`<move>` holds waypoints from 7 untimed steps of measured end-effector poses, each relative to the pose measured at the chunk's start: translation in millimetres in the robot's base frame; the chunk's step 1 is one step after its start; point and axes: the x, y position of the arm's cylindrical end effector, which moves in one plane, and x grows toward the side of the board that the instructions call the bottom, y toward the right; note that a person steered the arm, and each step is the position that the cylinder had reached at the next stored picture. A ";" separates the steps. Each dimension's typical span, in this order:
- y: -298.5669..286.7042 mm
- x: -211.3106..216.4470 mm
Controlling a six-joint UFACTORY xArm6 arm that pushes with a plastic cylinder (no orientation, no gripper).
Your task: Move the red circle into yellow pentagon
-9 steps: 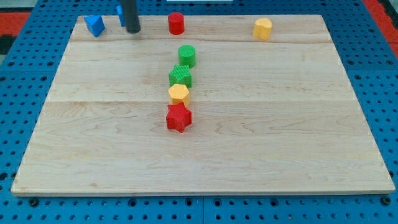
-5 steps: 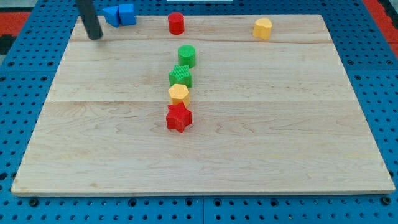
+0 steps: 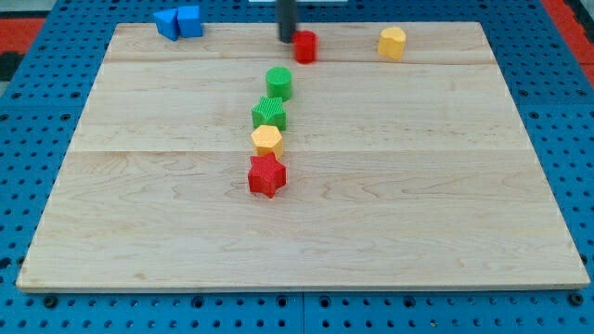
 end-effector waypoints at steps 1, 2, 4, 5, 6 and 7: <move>71.2 39.2; 93.8 85.2; 155.7 158.0; 153.2 154.2; 147.4 137.9; 82.0 144.3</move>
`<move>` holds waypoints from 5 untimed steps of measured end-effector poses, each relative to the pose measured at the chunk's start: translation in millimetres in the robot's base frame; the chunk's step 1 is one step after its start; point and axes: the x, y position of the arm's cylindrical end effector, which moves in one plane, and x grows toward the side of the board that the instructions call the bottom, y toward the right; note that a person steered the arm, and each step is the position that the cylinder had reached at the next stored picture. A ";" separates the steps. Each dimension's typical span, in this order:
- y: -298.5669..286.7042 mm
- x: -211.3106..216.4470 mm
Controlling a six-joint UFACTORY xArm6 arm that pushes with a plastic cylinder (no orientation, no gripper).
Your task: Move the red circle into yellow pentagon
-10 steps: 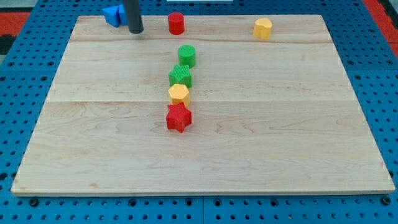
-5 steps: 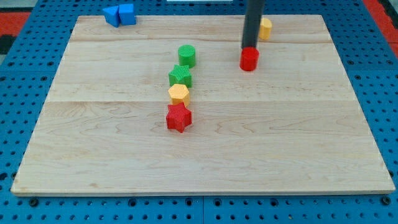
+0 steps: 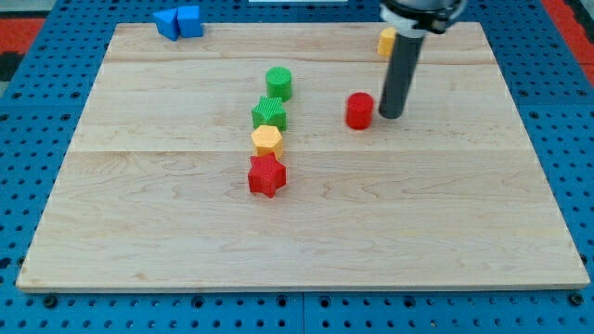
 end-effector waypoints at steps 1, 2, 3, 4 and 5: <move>-0.5 -24.1; -55.9 3.3; -79.6 63.2; -74.8 59.6; -78.9 32.4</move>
